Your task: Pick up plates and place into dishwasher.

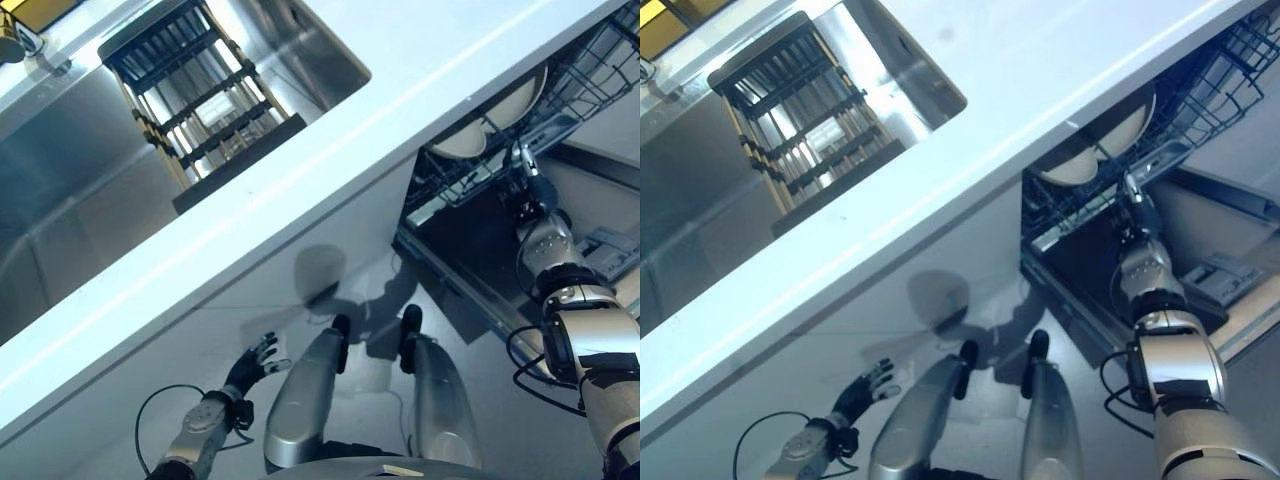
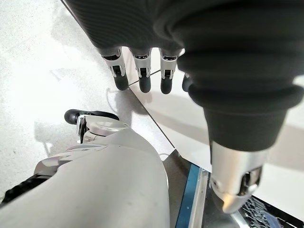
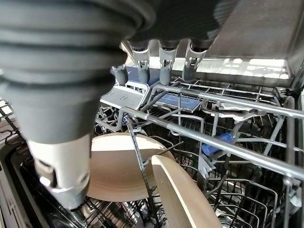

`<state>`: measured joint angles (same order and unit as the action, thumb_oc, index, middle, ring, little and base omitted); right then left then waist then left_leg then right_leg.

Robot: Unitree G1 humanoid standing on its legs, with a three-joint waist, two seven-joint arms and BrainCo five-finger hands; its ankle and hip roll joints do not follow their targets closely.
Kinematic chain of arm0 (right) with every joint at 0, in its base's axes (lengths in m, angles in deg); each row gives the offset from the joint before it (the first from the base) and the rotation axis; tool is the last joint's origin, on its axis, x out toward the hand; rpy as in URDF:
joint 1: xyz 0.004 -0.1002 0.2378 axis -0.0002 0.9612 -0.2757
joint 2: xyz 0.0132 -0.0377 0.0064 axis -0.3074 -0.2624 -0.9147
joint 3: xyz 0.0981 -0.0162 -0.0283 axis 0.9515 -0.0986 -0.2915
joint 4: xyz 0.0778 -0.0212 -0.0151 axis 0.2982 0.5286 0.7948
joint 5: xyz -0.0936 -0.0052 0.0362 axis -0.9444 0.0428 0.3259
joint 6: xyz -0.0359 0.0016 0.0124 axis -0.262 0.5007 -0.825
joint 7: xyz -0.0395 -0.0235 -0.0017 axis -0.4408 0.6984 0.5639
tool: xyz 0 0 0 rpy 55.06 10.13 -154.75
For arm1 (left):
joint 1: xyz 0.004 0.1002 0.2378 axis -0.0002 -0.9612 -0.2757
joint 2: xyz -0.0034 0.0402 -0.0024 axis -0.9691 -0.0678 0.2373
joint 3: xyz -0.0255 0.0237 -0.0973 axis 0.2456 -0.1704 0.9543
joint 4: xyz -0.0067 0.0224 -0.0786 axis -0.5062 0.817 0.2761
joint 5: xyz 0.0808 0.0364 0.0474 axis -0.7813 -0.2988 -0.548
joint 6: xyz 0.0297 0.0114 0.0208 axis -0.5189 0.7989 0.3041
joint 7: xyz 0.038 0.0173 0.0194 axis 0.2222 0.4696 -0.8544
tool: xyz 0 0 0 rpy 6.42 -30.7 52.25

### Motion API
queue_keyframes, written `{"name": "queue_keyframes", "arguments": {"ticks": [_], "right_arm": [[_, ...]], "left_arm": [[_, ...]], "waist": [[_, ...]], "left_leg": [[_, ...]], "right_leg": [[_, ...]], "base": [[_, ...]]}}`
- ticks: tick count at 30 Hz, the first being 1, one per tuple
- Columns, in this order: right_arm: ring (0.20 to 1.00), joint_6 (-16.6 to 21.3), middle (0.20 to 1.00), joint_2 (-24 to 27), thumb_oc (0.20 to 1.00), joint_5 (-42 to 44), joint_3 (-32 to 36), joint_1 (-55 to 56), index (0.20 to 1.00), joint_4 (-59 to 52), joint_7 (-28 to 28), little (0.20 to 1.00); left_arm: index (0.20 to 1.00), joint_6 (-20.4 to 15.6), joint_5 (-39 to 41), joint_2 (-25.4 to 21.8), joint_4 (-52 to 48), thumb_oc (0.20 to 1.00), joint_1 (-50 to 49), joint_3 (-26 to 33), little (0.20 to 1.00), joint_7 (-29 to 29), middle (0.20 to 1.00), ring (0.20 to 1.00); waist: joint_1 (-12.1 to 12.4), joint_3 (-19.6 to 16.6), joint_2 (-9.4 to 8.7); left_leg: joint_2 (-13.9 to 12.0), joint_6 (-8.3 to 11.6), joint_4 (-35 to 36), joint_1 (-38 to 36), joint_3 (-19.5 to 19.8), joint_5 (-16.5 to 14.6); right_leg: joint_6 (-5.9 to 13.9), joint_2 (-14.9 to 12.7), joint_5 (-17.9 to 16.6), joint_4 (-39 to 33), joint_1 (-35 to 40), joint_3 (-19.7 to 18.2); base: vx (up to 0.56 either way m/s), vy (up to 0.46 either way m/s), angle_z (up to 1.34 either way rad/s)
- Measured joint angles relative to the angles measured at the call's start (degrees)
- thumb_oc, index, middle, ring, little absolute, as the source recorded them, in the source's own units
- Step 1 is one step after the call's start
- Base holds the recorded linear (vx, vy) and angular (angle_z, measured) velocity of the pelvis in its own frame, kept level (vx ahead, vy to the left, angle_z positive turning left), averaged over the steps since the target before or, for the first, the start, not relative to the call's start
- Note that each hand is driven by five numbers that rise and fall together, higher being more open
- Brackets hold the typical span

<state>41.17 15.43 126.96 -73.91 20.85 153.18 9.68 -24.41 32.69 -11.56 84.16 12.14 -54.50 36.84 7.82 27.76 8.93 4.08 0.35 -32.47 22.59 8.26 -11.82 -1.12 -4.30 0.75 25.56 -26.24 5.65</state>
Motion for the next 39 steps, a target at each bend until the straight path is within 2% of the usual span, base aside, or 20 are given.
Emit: {"name": "queue_keyframes", "arguments": {"ticks": [5, 10, 15, 21, 27, 29, 39], "right_arm": [[1.0, -0.1, 1.0, 0.4, 1.0, 0.0, 0.0, 0.0, 1.0, 1.2, 0.5, 1.0], [1.0, -0.1, 1.0, 0.7, 1.0, 0.0, -0.2, 0.0, 1.0, 1.2, 2.3, 1.0], [1.0, -0.1, 1.0, 1.1, 1.0, -0.3, -0.3, -0.2, 1.0, 2.1, 2.1, 1.0], [1.0, -1.0, 1.0, 1.5, 1.0, -2.5, -2.3, -4.2, 1.0, 5.1, 2.0, 1.0], [1.0, -1.2, 1.0, 2.9, 1.0, -2.5, -2.5, -6.5, 1.0, 8.4, 2.0, 1.0], [1.0, -1.3, 1.0, 2.8, 1.0, -2.4, -2.5, -6.6, 1.0, 8.4, 2.0, 1.0], [1.0, -1.3, 1.0, 2.3, 1.0, -1.3, -1.8, -6.5, 1.0, 8.5, 3.0, 1.0]], "left_arm": [[1.0, 0.2, 0.0, -1.2, -1.0, 1.0, -0.1, 1.2, 1.0, 0.0, 1.0, 1.0], [1.0, 0.6, 0.0, -1.5, -1.1, 1.0, -0.2, 2.8, 1.0, 0.1, 1.0, 1.0], [1.0, 0.7, 0.0, -1.9, -1.5, 1.0, -0.4, 4.5, 1.0, 0.5, 1.0, 1.0], [1.0, 1.0, 0.0, -2.0, -2.3, 1.0, -0.5, 6.0, 1.0, 1.6, 1.0, 1.0], [1.0, 1.7, 0.0, -2.3, -3.4, 1.0, -0.5, 6.3, 1.0, 2.4, 1.0, 1.0], [1.0, 1.9, 0.0, -2.3, -3.4, 1.0, -0.5, 7.5, 1.0, 2.5, 1.0, 1.0], [1.0, 0.5, -0.4, -2.4, -2.6, 1.0, -0.6, 8.2, 1.0, 3.6, 1.0, 1.0]], "waist": [[0.9, 0.0, 0.0], [1.2, 0.0, 0.0], [2.6, 0.0, -0.01], [3.1, 0.0, 0.03], [5.8, -0.1, 0.06], [5.8, -0.1, 0.07], [6.2, -0.7, 0.0]], "left_leg": [[0.1, -0.07, 0.8, 0.0, 1.6, 0.4], [0.0, 1.66, 2.7, -0.3, 3.0, 1.7], [-0.3, 2.6, 5.4, -2.0, 4.4, 2.8], [-0.8, 3.83, 7.4, -2.1, 6.2, 3.8], [-1.3, 5.24, 10.1, -2.8, 8.2, 5.3], [-1.5, 5.61, 10.5, -3.0, 9.0, 5.6], [-1.7, 5.24, 10.8, -5.0, 9.1, 5.5]], "right_leg": [[-0.15, 0.1, 0.1, -0.7, 0.5, 1.2], [-0.99, -0.1, 0.3, -1.0, 0.7, 2.1], [-1.57, -0.1, 0.5, -2.3, 2.3, 3.6], [-2.38, 0.0, 0.7, -2.9, 2.8, 5.7], [-3.09, 0.0, 1.0, -3.4, 3.2, 7.6], [-3.42, 0.0, 1.2, -3.6, 3.6, 8.6], [-3.61, 0.1, 1.4, -4.2, 5.3, 8.9]], "base": [[0.04, -0.021, 0.1], [0.04, -0.025, 0.15], [0.04, -0.034, 0.14], [0.02, -0.014, 0.14], [0.0, -0.007, 0.16], [0.01, 0.012, 0.16], [0.02, 0.064, 0.03]]}}
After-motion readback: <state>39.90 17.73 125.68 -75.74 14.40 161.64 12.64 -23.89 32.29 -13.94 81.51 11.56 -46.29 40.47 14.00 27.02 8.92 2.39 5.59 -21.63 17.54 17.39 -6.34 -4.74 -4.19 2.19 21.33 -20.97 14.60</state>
